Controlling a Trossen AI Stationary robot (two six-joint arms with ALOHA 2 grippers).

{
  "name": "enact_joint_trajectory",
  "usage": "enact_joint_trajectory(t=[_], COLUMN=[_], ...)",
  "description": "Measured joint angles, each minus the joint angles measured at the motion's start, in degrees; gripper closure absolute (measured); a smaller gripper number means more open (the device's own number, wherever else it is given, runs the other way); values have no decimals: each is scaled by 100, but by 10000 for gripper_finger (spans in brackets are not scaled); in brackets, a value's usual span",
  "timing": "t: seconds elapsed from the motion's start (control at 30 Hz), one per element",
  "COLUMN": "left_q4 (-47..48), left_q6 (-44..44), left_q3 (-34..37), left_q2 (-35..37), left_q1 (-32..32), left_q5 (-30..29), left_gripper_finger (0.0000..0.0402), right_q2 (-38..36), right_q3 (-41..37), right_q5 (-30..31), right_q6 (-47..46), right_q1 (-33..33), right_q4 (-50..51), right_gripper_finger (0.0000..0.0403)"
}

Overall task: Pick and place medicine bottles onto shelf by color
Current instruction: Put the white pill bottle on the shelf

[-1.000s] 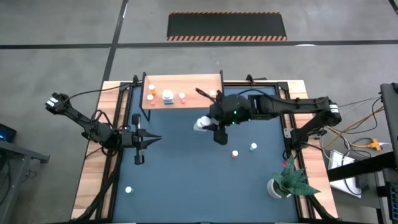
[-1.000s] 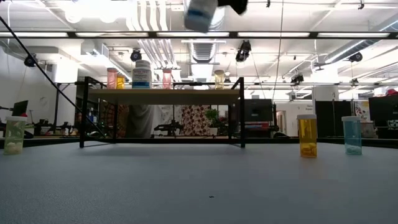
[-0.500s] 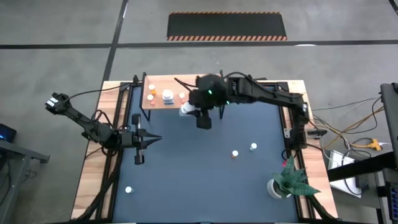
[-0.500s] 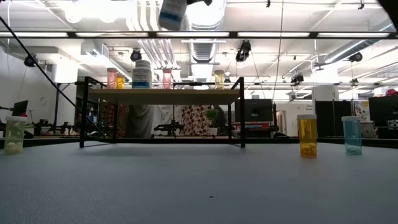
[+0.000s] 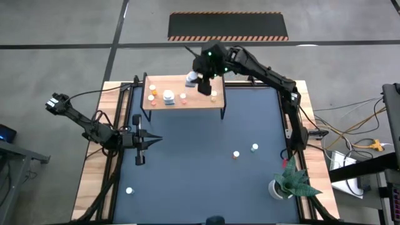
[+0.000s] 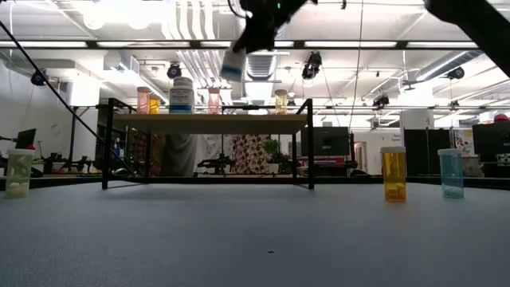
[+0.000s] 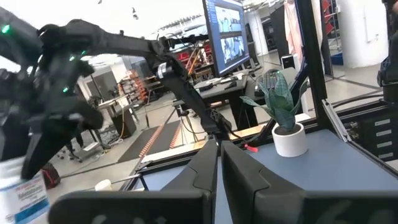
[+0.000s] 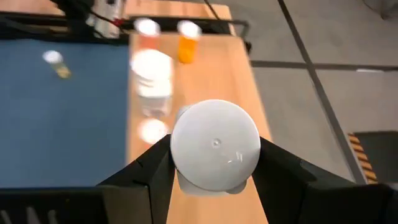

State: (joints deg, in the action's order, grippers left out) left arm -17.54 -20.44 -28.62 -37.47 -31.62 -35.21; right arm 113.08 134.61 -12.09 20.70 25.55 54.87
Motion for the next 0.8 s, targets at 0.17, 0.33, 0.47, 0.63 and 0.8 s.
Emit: enact_joint_trajectory(t=[0.17, 0.33, 0.47, 0.63, 0.8], left_q4=[-70, -146, -140, -139, -144], left_q6=[-143, -292, -374, -418, -422], left_q3=[0, 0, 0, 0, 0], left_q2=[12, 14, 37, 45, 52], left_q1=[0, 0, -2, -1, 0], left_q5=[-2, -2, -2, -2, -2], left_gripper_finger=[396, 396, 396, 396, 396], right_q2=[392, 764, 925, 935, 933], right_q3=[0, 0, 0, 0, 0], right_q5=[-641, -1065, -1082, -1062, -1039], right_q6=[97, 37, 184, 186, 232], right_q1=[409, 519, 511, 508, 489], right_q4=[37, 69, 101, 155, 188], right_gripper_finger=[227, 227, 227, 225, 194])
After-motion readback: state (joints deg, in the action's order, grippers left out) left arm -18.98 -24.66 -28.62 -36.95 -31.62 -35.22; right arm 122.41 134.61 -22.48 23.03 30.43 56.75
